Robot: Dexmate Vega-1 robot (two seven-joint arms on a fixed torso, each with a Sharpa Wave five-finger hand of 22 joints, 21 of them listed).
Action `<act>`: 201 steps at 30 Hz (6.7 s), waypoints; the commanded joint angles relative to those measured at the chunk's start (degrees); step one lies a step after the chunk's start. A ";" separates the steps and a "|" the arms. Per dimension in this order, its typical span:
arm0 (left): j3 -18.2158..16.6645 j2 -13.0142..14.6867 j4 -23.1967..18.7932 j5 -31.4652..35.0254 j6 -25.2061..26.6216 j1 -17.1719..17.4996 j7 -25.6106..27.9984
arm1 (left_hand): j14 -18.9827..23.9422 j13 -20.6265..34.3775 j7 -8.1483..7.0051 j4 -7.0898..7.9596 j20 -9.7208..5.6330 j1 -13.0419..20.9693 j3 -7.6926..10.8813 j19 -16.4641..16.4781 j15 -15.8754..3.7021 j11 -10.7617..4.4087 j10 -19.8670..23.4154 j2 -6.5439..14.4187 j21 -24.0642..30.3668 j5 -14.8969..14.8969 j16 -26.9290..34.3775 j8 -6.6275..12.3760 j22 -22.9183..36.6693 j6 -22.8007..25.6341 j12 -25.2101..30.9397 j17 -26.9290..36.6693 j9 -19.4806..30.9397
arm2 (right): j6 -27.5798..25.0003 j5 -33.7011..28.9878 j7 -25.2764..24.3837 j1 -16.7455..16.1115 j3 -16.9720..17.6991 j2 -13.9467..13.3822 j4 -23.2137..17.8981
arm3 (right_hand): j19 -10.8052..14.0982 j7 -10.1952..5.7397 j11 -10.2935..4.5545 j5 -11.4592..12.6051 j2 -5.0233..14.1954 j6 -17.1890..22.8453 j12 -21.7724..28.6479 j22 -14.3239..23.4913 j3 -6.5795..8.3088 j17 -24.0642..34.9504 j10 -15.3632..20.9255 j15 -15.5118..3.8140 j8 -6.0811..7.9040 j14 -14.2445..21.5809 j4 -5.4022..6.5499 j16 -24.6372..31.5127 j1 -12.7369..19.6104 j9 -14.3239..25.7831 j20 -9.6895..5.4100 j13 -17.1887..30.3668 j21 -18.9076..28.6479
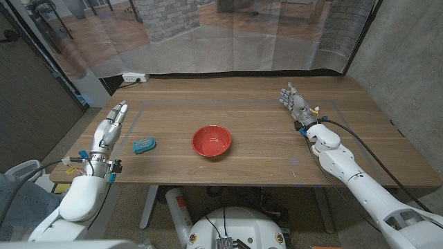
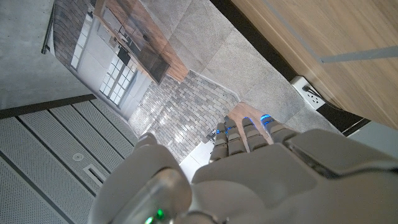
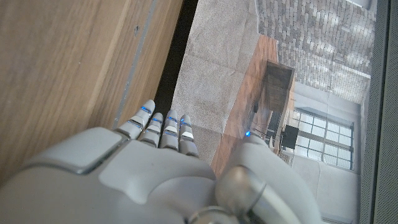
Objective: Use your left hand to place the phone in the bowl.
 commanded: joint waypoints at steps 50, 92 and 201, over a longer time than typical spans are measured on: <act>0.95 2.14 -13.02 36.03 31.25 5.79 20.18 | 4.54 0.40 -2.50 -1.13 -1.32 3.12 -0.82 3.16 -2.20 -2.59 4.64 0.14 -0.13 2.36 0.51 0.38 0.20 4.59 0.68 0.29 0.39 | -0.26 -0.45 0.37 0.47 -0.90 0.45 1.39 | 1.05 -0.56 -0.06 -0.02 0.66 0.24 -0.07 0.23 -0.21 0.22 0.27 0.18 -0.12 0.06 -0.48 0.15 -0.01 0.26 0.02 0.07 -1.10; 5.09 9.21 -22.65 46.10 60.98 7.58 13.97 | 8.25 1.18 -8.41 -9.01 14.22 16.43 -3.42 16.61 1.33 -4.83 4.12 -5.11 3.11 5.91 1.43 1.80 0.62 7.83 1.12 0.85 1.01 | -0.07 -0.80 -0.21 0.28 -1.01 0.80 1.12 | 2.05 -0.89 -0.15 -0.04 0.81 0.19 -0.22 0.29 -0.45 0.24 -0.13 0.32 -0.14 0.67 -0.65 0.32 -0.05 0.26 0.10 0.08 -1.67; 28.30 33.44 -18.46 12.57 77.28 -15.56 6.52 | 9.36 1.37 -7.71 -8.79 14.39 17.47 -5.03 20.72 1.84 -4.20 4.42 -4.29 1.92 5.97 0.86 0.28 0.46 7.40 0.62 0.99 1.09 | -0.74 -0.85 -1.40 0.08 -1.25 0.72 0.47 | 2.95 -1.07 -0.05 -0.08 1.18 0.19 -0.18 0.41 -1.00 0.29 -0.31 0.24 -0.12 0.87 -1.13 0.20 -0.05 0.27 0.31 0.10 -3.60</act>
